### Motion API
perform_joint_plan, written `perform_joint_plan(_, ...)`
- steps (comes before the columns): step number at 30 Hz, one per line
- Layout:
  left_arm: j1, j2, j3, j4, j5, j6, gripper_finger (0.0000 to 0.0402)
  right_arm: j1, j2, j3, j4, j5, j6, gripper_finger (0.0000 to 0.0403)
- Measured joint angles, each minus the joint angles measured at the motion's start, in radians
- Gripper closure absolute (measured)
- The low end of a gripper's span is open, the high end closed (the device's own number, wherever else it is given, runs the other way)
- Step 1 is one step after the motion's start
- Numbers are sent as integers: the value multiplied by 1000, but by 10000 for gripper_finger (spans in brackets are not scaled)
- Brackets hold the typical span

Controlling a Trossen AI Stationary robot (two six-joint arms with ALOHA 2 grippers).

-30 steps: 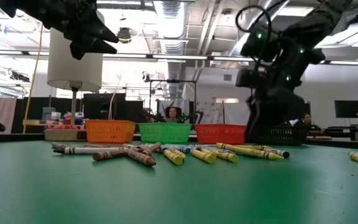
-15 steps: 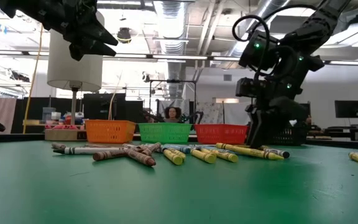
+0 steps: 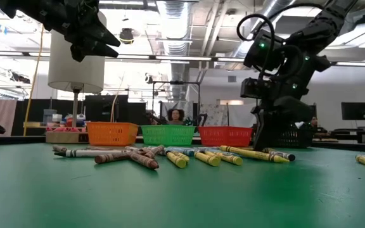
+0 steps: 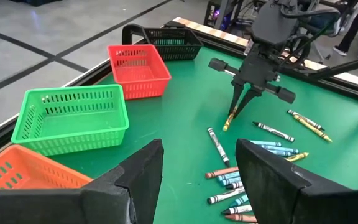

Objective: Sort crayons
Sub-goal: Put the yellow/green crayon into the black bin

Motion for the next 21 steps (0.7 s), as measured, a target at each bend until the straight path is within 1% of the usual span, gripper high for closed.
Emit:
perform_joint_plan(3,0,0,0,1,-9,-1,210,-8,-60,-5,-21,25,2,399)
perform_joint_plan(5,0,0,0,1,-18,-1,210,-29,-127,-6,-16,45,3,399)
perform_joint_plan(10,0,-1,0,2,-24,-1,210,-117,-303,-4,-27,123,41,400)
perform_joint_plan(15,0,-1,0,3,-25,-1,210,-237,-471,-3,-58,303,117,400)
perform_joint_plan(19,1,-1,0,4,-26,2,210,-334,-552,-3,-128,447,191,400)
perform_joint_plan(21,6,-1,0,6,-25,3,210,-385,-571,-3,-174,479,225,400)
